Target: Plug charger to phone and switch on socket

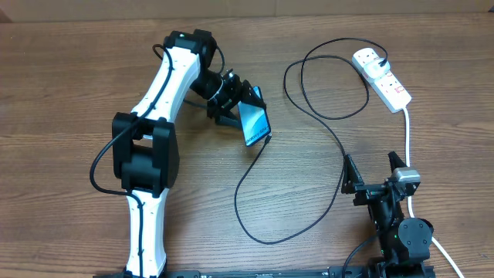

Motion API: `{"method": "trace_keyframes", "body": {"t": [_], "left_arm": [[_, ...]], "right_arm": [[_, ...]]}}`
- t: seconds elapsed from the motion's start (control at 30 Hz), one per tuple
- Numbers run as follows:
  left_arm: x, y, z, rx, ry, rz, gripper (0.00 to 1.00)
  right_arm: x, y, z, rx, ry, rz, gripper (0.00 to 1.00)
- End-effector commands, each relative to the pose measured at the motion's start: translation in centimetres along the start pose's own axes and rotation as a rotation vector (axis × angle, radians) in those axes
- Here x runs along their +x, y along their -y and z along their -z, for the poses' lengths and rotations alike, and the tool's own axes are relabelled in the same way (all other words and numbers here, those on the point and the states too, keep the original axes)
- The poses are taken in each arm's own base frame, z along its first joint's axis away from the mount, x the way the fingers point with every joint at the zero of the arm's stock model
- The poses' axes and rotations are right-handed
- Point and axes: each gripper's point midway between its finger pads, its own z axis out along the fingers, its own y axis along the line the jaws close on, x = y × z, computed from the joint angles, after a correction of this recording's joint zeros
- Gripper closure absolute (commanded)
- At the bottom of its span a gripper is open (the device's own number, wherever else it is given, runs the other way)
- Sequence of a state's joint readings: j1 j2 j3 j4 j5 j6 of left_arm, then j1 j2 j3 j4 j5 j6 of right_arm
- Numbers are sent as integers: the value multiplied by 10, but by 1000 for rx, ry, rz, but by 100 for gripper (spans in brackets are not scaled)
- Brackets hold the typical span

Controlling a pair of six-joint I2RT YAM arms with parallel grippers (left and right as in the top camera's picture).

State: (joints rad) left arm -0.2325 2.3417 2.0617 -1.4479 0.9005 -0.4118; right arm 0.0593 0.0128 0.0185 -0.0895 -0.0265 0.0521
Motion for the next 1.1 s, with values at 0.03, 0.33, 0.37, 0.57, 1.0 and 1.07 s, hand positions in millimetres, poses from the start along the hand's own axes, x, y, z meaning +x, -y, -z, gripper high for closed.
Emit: {"method": "trace_keyframes", "body": {"t": [0.03,0.33,0.37,0.57,1.0,1.07], "left_arm": [[12,42,15,248,-77,-33,34],[17,54,19,321,-108,-38,33],[17,54,19,322,-108,-39,33],[20,62,22,368,-124,-46,33],[23,69,25,415,-145,-40,34],[23,69,25,415,-145,-40,34]], "right_arm": [[-4,-19,1,-113,21,-59,0],[-61,-118,55,-772,85,-347,0],[-74,-120,60,-794,122,-357,0],[-141,-119,71,-681,100,-290,0],[-173,-153,26,-752,-644,-384,0],[-175,-166,22,-882,-682,-432,0]]}}
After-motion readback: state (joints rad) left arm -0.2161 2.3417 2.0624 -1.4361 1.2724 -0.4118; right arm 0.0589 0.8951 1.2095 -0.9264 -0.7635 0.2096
